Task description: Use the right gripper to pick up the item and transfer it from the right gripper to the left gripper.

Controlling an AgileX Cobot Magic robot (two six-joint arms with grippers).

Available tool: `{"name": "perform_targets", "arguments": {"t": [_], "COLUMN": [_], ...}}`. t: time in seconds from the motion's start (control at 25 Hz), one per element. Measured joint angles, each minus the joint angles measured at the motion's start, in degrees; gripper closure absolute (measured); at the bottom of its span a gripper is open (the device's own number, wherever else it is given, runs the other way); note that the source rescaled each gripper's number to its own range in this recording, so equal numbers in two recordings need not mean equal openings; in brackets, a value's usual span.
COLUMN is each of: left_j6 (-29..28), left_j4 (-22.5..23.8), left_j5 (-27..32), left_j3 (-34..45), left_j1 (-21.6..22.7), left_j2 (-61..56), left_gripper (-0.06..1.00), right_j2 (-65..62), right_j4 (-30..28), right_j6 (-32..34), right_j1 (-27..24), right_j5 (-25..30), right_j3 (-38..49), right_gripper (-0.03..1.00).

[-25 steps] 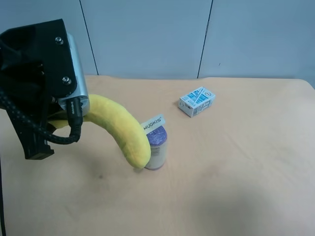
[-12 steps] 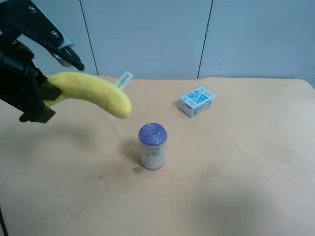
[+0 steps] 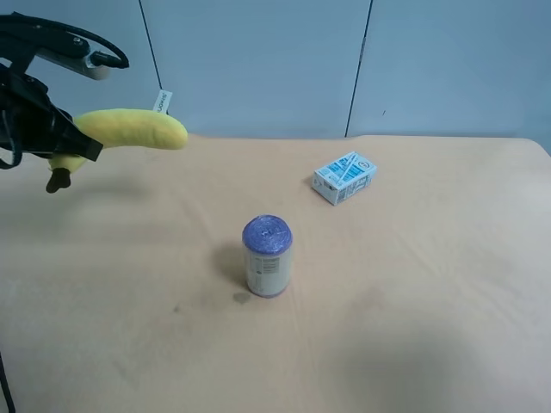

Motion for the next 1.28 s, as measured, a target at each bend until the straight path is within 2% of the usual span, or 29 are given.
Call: {"name": "perform_targets", "arguments": {"t": [0.12, 0.48, 0.56, 0.6, 0.64, 0.68, 0.72, 0.76, 0.8, 0.92, 1.12, 1.28], "left_j6": [0.0, 0.0, 0.0, 0.0, 0.0, -0.1, -0.2, -0.2, -0.2, -0.2, -0.2, -0.2], "left_j4": [-0.1, -0.1, -0.1, -0.1, -0.1, -0.1, -0.1, -0.1, -0.1, -0.1, -0.1, -0.2], "left_j5": [-3.7, -9.5, -10.9, -11.4, -12.5, -13.2, -13.6, -13.8, -13.6, -11.6, -6.4, 4.1], "left_j3": [0.0, 0.0, 0.0, 0.0, 0.0, 0.0, 0.0, 0.0, 0.0, 0.0, 0.0, 0.0], "left_j1": [0.4, 0.4, 0.4, 0.4, 0.4, 0.5, 0.5, 0.5, 0.5, 0.5, 0.5, 0.5], "left_j2": [5.0, 18.6, 19.8, 20.2, 20.4, 20.6, 20.8, 20.9, 20.9, 20.0, 14.5, 5.1], "left_gripper": [0.94, 0.94, 0.91, 0.87, 0.64, 0.49, 0.29, 0.14, 0.05, -0.03, -0.05, -0.05], "right_j2": [0.0, 0.0, 0.0, 0.0, 0.0, 0.0, 0.0, 0.0, 0.0, 0.0, 0.0, 0.0], "right_j4": [0.0, 0.0, 0.0, 0.0, 0.0, 0.0, 0.0, 0.0, 0.0, 0.0, 0.0, 0.0], "right_j6": [0.0, 0.0, 0.0, 0.0, 0.0, 0.0, 0.0, 0.0, 0.0, 0.0, 0.0, 0.0], "right_j1": [0.0, 0.0, 0.0, 0.0, 0.0, 0.0, 0.0, 0.0, 0.0, 0.0, 0.0, 0.0], "right_j5": [0.0, 0.0, 0.0, 0.0, 0.0, 0.0, 0.0, 0.0, 0.0, 0.0, -0.2, -0.2], "right_j3": [0.0, 0.0, 0.0, 0.0, 0.0, 0.0, 0.0, 0.0, 0.0, 0.0, 0.0, 0.0], "right_gripper": [-0.03, -0.03, -0.03, -0.03, -0.03, -0.03, -0.03, -0.03, -0.03, -0.03, -0.03, -0.03]}}
